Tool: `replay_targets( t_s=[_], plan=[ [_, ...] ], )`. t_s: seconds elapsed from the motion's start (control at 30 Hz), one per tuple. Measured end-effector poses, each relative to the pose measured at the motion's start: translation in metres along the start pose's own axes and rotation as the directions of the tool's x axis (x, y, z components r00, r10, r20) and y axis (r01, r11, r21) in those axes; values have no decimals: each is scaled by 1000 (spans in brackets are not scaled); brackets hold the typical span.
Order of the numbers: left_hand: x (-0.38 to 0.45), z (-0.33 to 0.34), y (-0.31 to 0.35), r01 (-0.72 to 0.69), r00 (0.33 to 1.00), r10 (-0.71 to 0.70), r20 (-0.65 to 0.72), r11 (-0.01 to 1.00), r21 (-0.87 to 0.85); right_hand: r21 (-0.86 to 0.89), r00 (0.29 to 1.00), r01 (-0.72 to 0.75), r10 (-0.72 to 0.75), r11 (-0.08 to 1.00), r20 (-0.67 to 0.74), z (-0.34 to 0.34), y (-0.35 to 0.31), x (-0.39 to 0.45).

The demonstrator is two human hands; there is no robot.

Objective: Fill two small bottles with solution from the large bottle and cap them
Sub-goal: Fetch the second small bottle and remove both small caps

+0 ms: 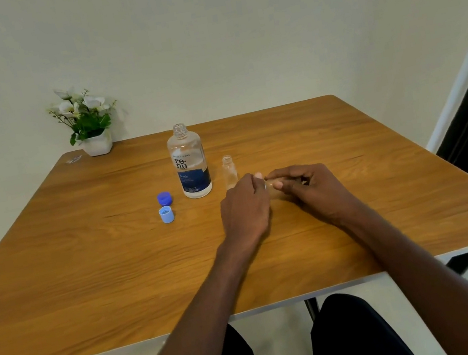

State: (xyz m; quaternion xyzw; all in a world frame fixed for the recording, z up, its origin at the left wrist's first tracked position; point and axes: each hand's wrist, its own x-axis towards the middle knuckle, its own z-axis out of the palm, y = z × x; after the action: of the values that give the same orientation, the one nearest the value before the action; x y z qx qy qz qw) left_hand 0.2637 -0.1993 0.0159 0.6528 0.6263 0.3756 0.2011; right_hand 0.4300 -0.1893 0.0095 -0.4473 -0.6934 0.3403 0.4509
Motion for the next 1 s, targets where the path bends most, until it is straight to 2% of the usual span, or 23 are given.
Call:
replay_targets(
  t_s=[0.07, 0.13, 0.27, 0.43, 0.6, 0.73, 0.9, 1.0],
  plan=[
    [1, 0, -5, 14, 1000, -9, 20, 974, -225, 33, 1000, -11, 12, 999, -11, -1, 0, -1],
    [2, -2, -9, 73, 997, -63, 38, 888, -454, 24, 999, -5, 6, 1000, -41, -1, 2, 0],
    [2, -7, -13, 104, 992, -37, 121, 779, -619, 130, 993, -67, 79, 989, -92, -2, 2, 1],
    [2, -13, -17, 133, 988, -37, 148, 684, -717, 133, 995, -77, 85, 988, -53, -3, 0, -1],
    [1, -17, -20, 162, 983, -36, 181, 633, -757, 135, 996, -77, 82, 988, -32, -3, -1, -1],
    [0, -20, -20, 168, 983, -46, 179, 622, -765, 142, 992, -115, 121, 983, -34, -2, -1, 0],
    [-2, -22, -20, 141, 987, -32, 155, 632, -762, 249, 975, -182, 207, 951, -76, 3, -6, 2],
    [-2, -22, -20, 142, 987, -32, 157, 624, -768, 245, 976, -176, 201, 954, -83, 4, -5, 1]
  ],
)
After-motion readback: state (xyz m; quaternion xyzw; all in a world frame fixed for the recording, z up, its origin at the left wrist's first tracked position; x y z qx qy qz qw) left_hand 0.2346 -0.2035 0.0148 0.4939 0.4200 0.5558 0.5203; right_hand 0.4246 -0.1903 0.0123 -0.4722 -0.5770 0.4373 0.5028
